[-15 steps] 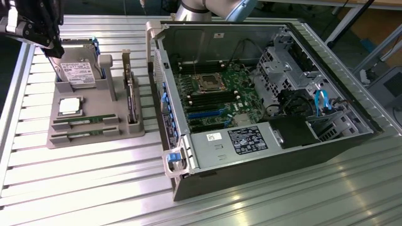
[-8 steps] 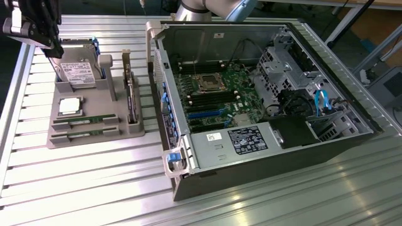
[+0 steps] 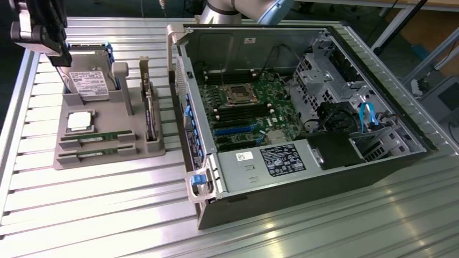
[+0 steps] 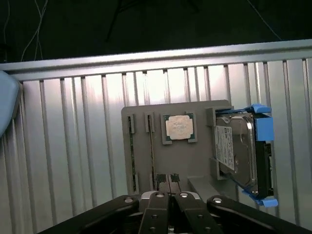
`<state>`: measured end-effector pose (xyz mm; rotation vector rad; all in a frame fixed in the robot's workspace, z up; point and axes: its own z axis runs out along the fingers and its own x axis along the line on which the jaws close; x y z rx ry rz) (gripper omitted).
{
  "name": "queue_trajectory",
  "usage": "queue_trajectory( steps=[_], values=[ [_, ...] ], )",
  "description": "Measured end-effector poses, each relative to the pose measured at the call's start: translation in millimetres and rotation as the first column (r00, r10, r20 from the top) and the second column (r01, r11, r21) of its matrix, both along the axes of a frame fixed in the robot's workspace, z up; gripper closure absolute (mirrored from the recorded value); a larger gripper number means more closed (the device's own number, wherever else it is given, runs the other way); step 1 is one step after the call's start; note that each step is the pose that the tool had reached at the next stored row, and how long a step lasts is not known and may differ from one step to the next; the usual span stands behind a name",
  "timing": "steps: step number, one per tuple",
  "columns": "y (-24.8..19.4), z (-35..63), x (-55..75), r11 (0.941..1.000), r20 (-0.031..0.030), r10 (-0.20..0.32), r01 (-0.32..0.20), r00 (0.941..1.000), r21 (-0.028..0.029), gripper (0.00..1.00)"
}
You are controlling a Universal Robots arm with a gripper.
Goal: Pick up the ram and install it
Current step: 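Pick up the ram and move it above insertion slot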
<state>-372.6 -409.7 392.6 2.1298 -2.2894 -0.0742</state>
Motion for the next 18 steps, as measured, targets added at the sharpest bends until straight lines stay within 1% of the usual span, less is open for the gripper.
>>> queue_trajectory(
  steps=[1,4,7,13,14,16,18],
  values=[
    [0.0,0.0,0.0,0.9996,0.0000,0.028,-0.028,0.9996,0.0000,0.89],
    [0.0,0.0,0.0,0.9974,0.0000,0.072,-0.072,0.9974,0.0000,0.89],
    [0.0,0.0,0.0,0.9952,0.0000,0.098,-0.098,0.9952,-0.0001,0.89],
    [0.0,0.1,-0.1,0.9951,0.0007,0.098,-0.098,0.9951,-0.0002,0.89],
    [0.0,0.1,-0.2,0.9951,0.0018,0.098,-0.098,0.9951,-0.0003,0.89],
    [0.0,0.1,-0.7,0.9951,0.0066,0.099,-0.099,0.9951,-0.0008,0.89],
    [0.0,-0.1,-0.8,0.9951,0.0076,0.099,-0.099,0.9951,-0.0007,0.89]
  ],
)
